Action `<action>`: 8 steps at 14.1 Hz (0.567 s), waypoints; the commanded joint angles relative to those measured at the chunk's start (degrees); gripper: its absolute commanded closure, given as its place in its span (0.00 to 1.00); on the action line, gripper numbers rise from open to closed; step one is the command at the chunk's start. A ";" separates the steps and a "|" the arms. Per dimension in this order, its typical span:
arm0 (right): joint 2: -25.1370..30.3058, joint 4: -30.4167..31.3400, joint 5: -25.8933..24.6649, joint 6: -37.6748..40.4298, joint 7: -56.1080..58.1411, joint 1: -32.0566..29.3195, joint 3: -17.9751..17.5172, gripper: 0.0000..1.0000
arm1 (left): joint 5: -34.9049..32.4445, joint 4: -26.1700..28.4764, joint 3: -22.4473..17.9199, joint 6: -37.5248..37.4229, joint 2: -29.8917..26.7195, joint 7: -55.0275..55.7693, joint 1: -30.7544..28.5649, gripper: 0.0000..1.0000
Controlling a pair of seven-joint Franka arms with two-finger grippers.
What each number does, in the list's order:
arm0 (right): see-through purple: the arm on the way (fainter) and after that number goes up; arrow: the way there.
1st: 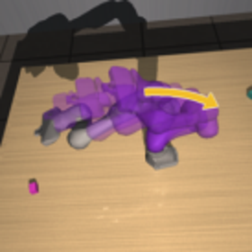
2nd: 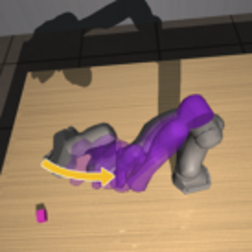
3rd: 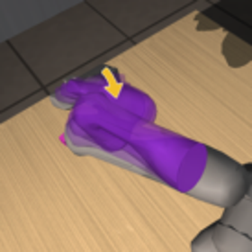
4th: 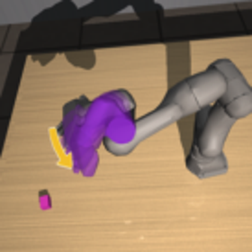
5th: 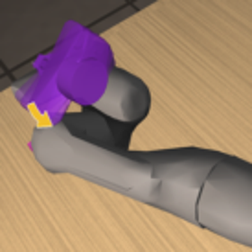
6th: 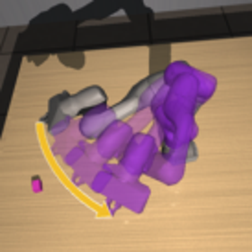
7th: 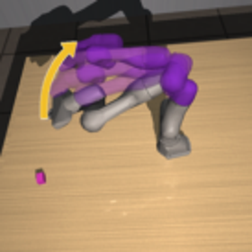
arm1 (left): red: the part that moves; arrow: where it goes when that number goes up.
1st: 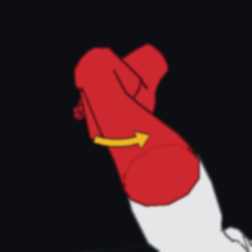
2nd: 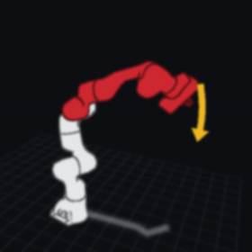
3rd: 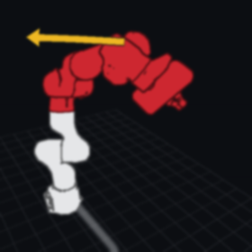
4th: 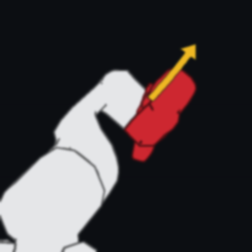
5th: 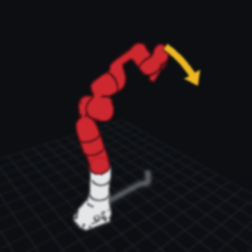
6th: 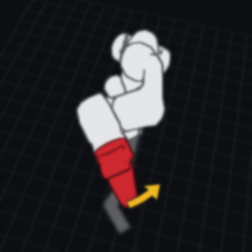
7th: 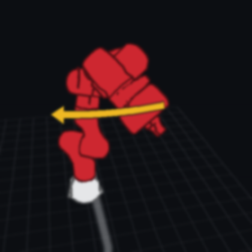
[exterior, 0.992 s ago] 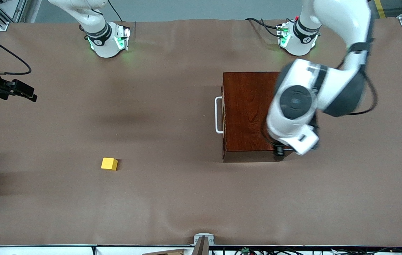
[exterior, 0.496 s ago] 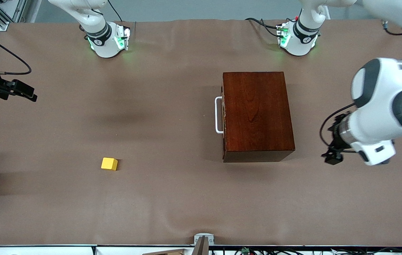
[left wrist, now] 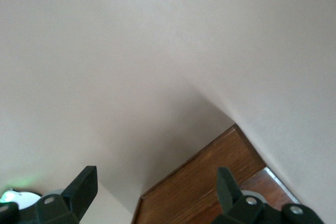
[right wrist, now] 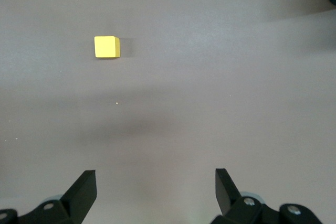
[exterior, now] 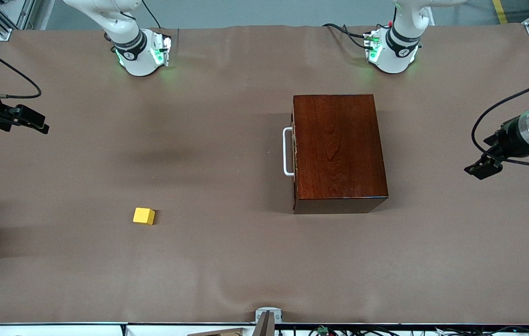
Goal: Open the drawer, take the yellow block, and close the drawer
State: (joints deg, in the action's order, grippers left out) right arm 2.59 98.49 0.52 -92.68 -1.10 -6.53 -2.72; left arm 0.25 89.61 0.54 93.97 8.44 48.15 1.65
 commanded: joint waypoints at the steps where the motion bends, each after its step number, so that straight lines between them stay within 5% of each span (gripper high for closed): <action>1: 0.66 0.12 -0.08 0.48 0.48 -1.03 -0.80 0.00 | 1.07 2.85 0.52 0.16 -3.51 -10.06 -0.94 0.00; 8: 0.66 0.21 -0.08 0.30 0.48 -1.03 -0.80 0.00 | 1.07 2.85 0.34 -1.34 -8.26 -32.39 -0.51 0.00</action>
State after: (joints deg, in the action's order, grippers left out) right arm 2.59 98.50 0.52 -92.68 -1.10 -6.53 -2.73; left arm 0.26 90.74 0.65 93.16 3.30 21.39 1.52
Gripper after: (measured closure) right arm 0.000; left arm 0.000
